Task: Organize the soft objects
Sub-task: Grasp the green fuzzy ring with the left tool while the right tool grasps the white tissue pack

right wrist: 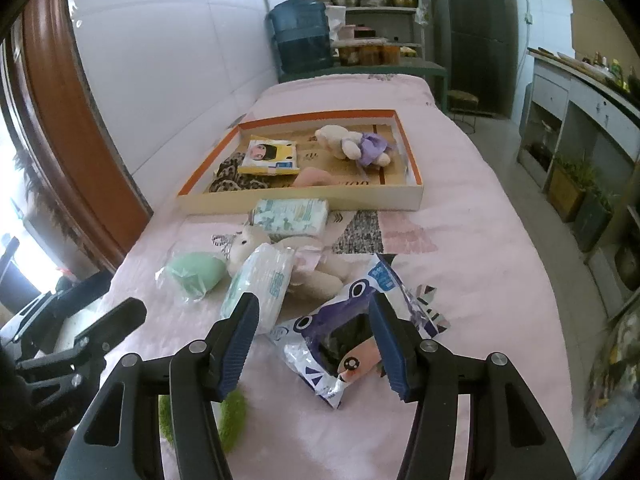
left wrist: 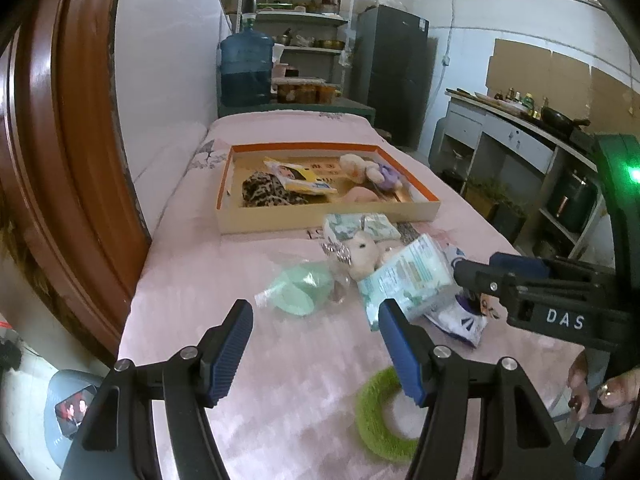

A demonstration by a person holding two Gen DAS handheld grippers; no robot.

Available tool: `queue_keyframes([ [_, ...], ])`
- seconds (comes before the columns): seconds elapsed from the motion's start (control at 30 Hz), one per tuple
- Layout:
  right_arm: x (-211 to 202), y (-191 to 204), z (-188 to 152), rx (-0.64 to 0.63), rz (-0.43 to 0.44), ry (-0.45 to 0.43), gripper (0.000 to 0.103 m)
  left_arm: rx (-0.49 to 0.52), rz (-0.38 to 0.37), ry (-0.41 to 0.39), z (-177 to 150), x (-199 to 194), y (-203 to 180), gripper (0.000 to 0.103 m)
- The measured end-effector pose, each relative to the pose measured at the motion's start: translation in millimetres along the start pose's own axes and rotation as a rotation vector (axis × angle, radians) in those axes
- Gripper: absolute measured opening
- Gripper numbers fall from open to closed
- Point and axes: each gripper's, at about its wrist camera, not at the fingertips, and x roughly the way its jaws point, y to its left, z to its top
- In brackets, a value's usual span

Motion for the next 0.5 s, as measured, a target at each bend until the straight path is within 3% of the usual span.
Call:
queue_keyframes([
  [0.5, -1, 7, -6, -0.016, 0.006, 0.002, 0.059, 0.016, -0.101, 0.076, -36, 2, -10, 0.065],
])
